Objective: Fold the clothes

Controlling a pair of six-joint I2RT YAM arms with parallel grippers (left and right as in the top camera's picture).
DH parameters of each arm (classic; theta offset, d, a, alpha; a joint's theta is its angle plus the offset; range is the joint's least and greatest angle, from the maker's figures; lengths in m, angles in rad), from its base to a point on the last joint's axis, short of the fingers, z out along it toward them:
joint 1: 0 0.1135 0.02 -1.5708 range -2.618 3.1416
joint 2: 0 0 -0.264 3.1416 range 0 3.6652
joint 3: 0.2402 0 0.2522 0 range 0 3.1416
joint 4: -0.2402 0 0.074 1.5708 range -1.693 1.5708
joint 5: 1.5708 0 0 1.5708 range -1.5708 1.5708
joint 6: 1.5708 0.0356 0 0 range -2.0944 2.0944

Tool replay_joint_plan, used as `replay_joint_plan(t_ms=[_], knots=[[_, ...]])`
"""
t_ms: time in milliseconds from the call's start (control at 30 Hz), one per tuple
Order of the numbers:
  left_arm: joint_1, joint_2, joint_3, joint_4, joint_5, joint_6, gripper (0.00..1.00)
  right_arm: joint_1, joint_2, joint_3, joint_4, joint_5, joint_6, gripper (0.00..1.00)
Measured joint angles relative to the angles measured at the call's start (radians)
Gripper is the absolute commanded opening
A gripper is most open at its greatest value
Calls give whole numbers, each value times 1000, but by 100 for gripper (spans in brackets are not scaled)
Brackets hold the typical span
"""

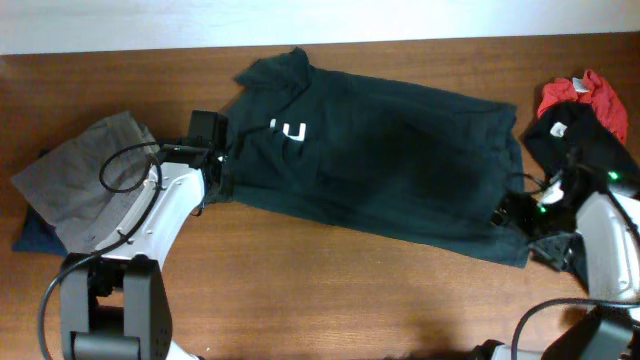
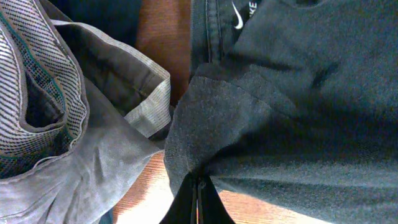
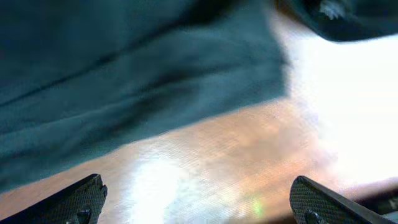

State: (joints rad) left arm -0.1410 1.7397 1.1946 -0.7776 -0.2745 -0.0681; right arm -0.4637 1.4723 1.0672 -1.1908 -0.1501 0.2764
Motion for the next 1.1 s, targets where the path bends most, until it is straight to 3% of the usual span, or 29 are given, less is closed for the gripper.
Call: replay_joint_plan(t_ms=[133,300,467,567,700,833,1100], knots=[[0,0,0,0,0,0,1,-135,0,-58,16,9,-3,100],[0,0,0,0,-1,0,1,-256,0,-166,120,-36,-14,86],[0,0,0,0,-4,0,1,-262,1,-286,269,-85,10,71],[0,0,0,0,-6,0,1,-262,1,-364,392,-130,38,52],[0,0,0,0,-7,0,1,-262,2,-401,485,-170,59,49],[0,0,0,-1,-7,0,1,-262,2,-402,523,-180,66,33],[0,0,0,-19,-7,0,1,-262,2,-402,519,-104,114,13]])
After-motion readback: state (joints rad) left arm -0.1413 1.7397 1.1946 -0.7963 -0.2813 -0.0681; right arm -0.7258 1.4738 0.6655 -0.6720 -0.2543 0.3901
